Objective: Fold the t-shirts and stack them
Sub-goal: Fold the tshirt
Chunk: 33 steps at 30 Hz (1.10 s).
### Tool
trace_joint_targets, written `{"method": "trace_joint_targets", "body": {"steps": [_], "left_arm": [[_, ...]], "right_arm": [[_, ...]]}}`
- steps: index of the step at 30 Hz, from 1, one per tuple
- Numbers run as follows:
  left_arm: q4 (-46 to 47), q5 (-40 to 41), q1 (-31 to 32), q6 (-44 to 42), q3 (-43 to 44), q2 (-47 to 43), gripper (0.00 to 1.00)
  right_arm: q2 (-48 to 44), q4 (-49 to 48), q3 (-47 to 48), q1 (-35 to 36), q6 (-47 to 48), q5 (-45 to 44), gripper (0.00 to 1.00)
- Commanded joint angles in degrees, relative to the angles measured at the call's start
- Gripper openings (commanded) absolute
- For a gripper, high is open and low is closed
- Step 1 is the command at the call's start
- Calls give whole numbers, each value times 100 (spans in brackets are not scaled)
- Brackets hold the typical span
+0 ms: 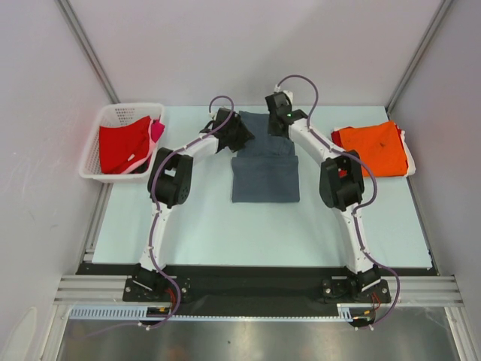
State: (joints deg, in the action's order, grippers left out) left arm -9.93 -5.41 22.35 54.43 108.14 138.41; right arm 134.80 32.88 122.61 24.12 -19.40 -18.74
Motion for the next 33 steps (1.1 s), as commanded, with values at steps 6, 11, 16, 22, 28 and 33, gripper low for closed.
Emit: {"method": "trace_joint_targets", "body": {"steps": [6,11,16,22,28,33], "left_arm": [[-290,128,-152,-144,76,222,62],[-316,84,-187,14,59,283,63],[-360,84,-231,120,67,353,63],[-351,128,-284,190,58,354,63],[-378,163,-284,190,58,353,63],[-378,75,-284,111,172,415,63]], "right_arm": [[555,-89,466,93,-222,459,14],[784,165,466,-144,-389,337,8],[820,446,247,-591,-381,169,6],[372,219,-491,-1128,-380,37,6],[222,271,-404,-1305,-363,-86,10],[-234,-10,-544,-1121,-311,-50,15]]}}
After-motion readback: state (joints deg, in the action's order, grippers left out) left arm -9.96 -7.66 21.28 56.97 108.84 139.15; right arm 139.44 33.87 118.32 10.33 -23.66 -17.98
